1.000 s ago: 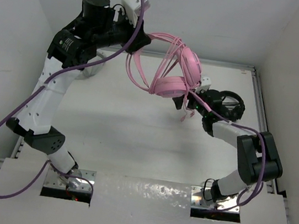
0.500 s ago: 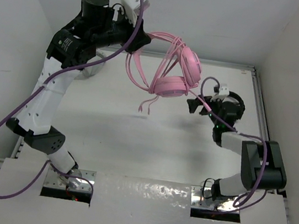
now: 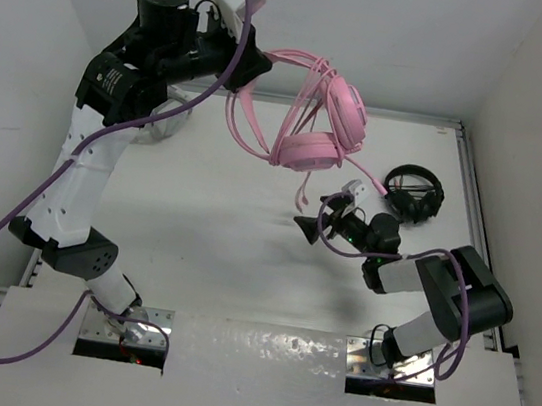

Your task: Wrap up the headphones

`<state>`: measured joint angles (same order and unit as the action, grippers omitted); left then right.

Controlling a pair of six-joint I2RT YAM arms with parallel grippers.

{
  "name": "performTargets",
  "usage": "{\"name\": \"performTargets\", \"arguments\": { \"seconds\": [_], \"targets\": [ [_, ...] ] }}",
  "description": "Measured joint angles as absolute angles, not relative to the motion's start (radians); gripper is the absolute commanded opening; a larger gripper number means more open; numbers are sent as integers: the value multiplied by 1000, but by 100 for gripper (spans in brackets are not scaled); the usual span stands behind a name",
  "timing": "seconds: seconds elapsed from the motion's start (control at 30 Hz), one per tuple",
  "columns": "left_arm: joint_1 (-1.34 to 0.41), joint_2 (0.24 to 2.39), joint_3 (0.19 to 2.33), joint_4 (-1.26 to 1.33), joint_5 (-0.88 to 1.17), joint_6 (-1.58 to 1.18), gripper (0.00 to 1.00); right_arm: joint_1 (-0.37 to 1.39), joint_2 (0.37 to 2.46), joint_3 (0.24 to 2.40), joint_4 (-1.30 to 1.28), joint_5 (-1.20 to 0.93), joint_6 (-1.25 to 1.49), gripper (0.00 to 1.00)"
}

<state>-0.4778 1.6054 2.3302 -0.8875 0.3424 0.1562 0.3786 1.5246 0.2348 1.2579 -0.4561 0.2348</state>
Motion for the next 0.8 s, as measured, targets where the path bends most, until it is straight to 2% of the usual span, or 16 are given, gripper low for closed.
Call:
{"name": "performTargets", "arguments": {
  "seconds": [0.3, 0.37, 0.4, 0.5, 0.63, 0.8],
  "targets": [
    [-478, 1608, 2330, -887, 369, 146, 0, 379, 1634, 389, 1281, -402, 318, 97],
    [-478, 1610, 2331, -888, 379, 139, 0, 379, 1662, 421, 1283, -373, 318, 80],
    [-478, 1612, 2332, -888, 383, 136, 0, 379, 1677, 438, 1283, -366, 316, 52],
    [-478, 1622, 2349, -888, 395, 121, 0, 382, 1725, 498, 1285, -360, 320, 2],
    [-478, 1637, 2372, -893, 390, 110, 0, 416, 1774, 523, 1310, -347, 328, 0],
    [-476, 1647, 2371, -933, 318, 98, 0, 529, 1771, 410, 1334, -295, 299, 0]
  ]
}}
